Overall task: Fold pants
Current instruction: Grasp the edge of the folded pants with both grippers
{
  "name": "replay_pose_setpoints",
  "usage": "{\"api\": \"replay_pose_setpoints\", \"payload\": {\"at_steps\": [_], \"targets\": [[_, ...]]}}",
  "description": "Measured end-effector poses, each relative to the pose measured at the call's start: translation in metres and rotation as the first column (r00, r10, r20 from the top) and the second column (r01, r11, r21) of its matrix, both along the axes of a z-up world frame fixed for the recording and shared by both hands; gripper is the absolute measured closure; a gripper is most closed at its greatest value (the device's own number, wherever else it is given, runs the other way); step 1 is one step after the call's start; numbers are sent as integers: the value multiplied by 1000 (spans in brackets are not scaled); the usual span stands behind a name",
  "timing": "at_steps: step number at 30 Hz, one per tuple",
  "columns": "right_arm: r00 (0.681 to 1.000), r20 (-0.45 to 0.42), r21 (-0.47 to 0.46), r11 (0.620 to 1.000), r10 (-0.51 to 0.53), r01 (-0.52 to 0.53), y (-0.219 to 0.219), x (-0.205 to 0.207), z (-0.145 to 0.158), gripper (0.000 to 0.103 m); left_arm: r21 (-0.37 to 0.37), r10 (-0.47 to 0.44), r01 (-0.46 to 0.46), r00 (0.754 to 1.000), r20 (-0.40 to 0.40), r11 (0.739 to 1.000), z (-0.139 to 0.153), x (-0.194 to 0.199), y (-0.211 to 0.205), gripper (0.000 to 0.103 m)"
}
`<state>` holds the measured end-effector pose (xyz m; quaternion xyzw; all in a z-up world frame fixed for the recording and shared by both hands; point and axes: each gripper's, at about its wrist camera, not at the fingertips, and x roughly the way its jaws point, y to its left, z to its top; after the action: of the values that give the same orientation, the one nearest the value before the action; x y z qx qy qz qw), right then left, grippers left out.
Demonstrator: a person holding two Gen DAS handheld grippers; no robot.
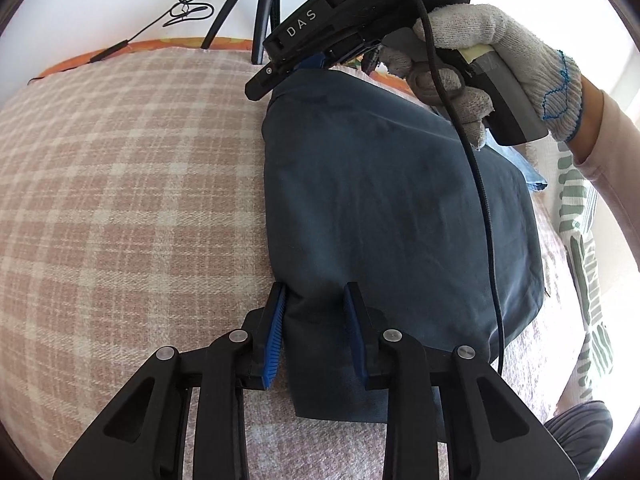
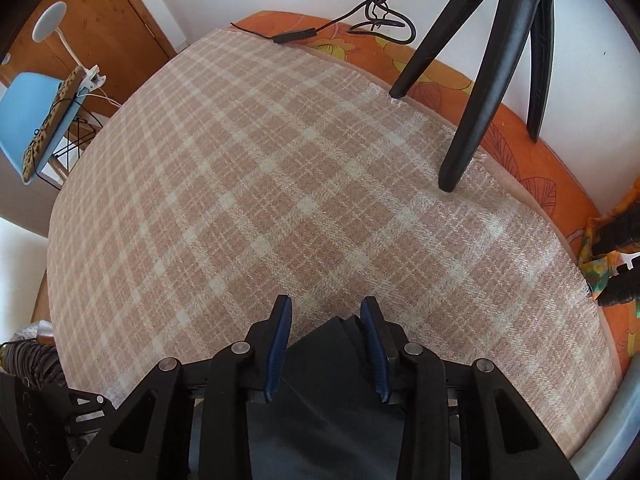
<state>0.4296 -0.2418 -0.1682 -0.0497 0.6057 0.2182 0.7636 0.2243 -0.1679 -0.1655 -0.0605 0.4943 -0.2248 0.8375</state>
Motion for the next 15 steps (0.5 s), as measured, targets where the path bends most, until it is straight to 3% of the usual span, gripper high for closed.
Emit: {"api": "replay_pose_setpoints", "payload": {"at_steps": [3, 8, 15], "targets": [[1000, 17, -8, 1000, -6, 6, -2, -5, 7, 89, 5, 5, -5, 1000, 6, 1000, 1, -1, -1, 83], [998, 48, -18, 999, -50, 51, -7, -8, 14, 95, 14, -3, 3, 999, 32, 1000, 5, -6, -3, 96], [985, 53, -13, 987, -162, 163, -13, 2, -6, 97, 56, -38, 35, 998, 56, 998, 5, -16, -3, 96]]}}
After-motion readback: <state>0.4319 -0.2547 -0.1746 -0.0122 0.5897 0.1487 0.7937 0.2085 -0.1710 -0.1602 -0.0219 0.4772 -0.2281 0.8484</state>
